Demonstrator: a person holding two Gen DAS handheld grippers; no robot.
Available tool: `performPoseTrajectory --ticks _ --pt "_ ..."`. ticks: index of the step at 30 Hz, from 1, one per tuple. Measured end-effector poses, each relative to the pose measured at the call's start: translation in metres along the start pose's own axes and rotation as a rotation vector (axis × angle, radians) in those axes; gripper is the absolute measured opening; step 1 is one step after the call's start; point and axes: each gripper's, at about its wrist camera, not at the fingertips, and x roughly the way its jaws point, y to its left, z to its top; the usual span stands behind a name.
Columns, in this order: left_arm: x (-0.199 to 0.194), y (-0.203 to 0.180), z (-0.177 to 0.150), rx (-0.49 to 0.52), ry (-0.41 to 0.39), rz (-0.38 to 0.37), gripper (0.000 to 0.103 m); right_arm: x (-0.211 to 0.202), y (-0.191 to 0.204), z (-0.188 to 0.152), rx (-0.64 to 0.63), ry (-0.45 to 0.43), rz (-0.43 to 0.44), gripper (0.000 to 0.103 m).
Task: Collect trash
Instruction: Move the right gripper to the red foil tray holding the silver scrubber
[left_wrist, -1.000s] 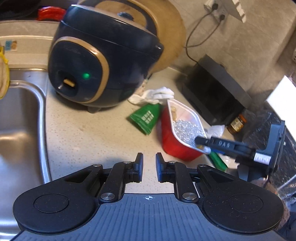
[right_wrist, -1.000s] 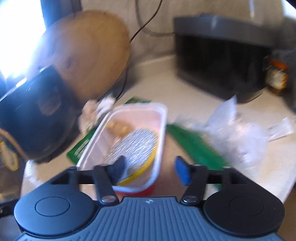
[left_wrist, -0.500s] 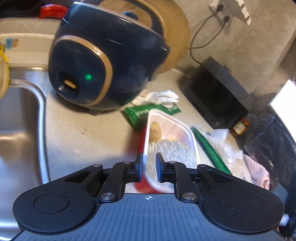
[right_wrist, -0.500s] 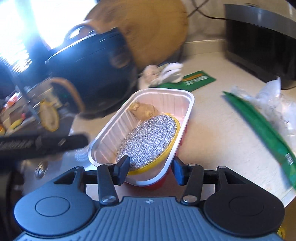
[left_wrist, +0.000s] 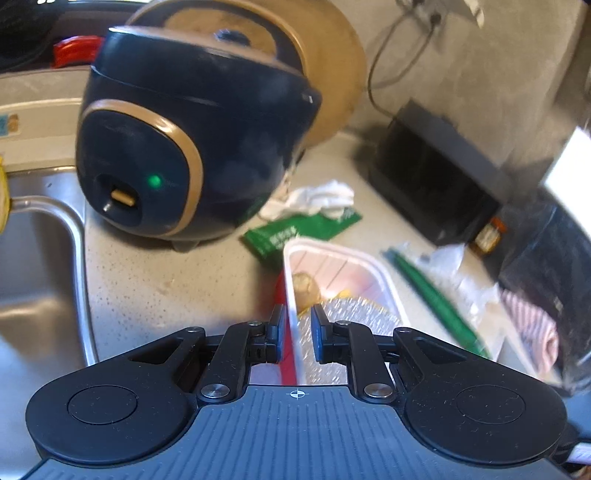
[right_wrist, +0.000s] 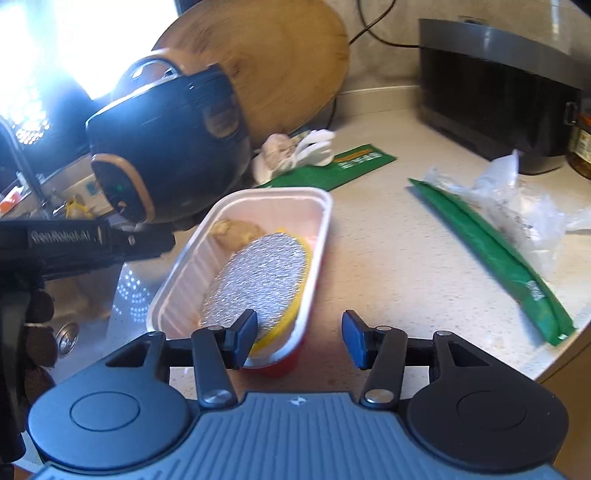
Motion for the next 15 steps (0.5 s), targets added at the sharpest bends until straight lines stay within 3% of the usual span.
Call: performPoseTrajectory --ticks 5,10,15 --pt "0.011 -0.008 -0.003 0.057 0.051 0.040 0.017 -0.005 0.000 0.006 -0.035 -0.042 -0.041 0.051" --pt "0.011 -0.006 -0.005 0.055 0.060 0.042 0.017 -0.003 0.016 0.024 -0.217 -0.112 -0.090 0.051" --pt "0.000 0.000 -0.004 0.025 0.040 0.040 0.017 0.019 0.033 0.047 -0.378 -0.093 -0.005 0.051"
